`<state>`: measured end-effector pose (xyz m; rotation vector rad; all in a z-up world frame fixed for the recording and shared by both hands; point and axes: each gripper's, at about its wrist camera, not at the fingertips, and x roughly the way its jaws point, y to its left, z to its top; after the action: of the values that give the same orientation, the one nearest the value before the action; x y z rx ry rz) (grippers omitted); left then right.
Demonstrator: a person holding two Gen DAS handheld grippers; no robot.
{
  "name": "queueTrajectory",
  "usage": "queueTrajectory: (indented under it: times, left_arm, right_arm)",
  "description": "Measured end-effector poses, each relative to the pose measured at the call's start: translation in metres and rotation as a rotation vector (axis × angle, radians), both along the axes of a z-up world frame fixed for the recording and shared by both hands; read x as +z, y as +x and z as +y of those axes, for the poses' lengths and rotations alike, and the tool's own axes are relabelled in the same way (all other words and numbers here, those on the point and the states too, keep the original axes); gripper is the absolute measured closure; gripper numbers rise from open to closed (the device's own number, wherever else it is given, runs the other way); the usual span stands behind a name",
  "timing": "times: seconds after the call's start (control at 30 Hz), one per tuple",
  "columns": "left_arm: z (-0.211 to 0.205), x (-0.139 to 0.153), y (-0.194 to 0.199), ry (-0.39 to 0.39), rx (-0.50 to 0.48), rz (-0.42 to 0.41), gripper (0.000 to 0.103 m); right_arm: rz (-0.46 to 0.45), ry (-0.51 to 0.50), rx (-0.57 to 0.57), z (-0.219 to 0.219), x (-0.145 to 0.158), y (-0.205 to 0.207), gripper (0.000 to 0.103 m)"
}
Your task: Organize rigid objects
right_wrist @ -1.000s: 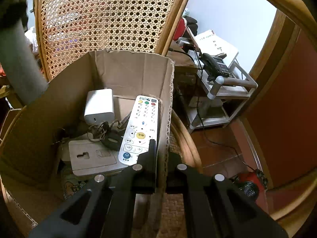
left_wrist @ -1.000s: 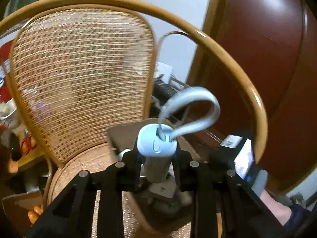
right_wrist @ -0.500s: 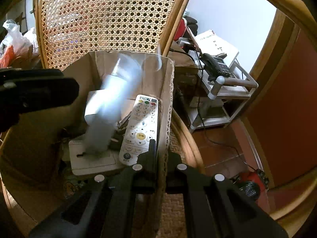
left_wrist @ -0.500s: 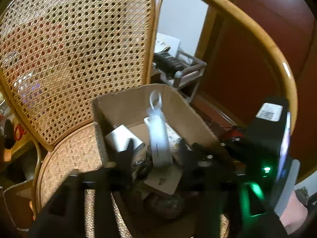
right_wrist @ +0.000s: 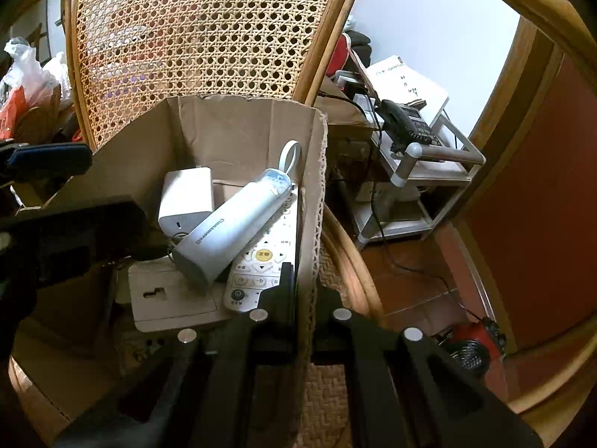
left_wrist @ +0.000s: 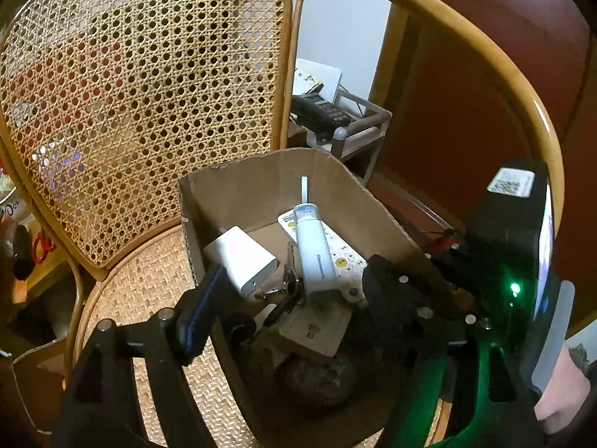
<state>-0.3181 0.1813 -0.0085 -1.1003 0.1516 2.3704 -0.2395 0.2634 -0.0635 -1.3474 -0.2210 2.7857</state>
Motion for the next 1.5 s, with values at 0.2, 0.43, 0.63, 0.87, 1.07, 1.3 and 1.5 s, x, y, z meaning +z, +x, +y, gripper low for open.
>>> queueTrajectory:
  times: [0.2,0.43,0.63,0.87,1.07,1.3,1.5]
  left_arm:
    - [-0.01,-0.004,0.006,-0.01,0.022,0.01,0.028]
    - [-0.031,0.005,0.026,0.032,0.049,0.082,0.016]
    - [-0.06,0.01,0.039,0.069,0.144,0.112,0.007]
    - [-0.092,0.018,0.071,0.047,0.283,0.228,0.001]
    - [-0.121,0.024,0.104,0.011,0.41,0.316,0.0]
    - [-0.143,0.028,0.145,0.046,0.486,0.358,0.0]
    - [-0.141,0.024,0.179,0.033,0.495,0.348,0.0]
  right_arm:
    - [0.026,0.004,-0.009,0.001,0.003,0.004,0.096]
    - [0.112,0.05,-0.01,-0.006,0.012,0.016,0.061]
    - [0.181,0.064,-0.025,-0.008,0.022,0.033,0.027]
    - [0.308,0.065,-0.018,-0.014,0.045,0.061,0.0]
    - [0.414,0.016,0.016,-0.024,0.068,0.094,0.0]
    - [0.442,-0.057,0.031,-0.034,0.077,0.14,0.0]
    - [0.468,-0.106,0.069,-0.039,0.08,0.183,0.0]
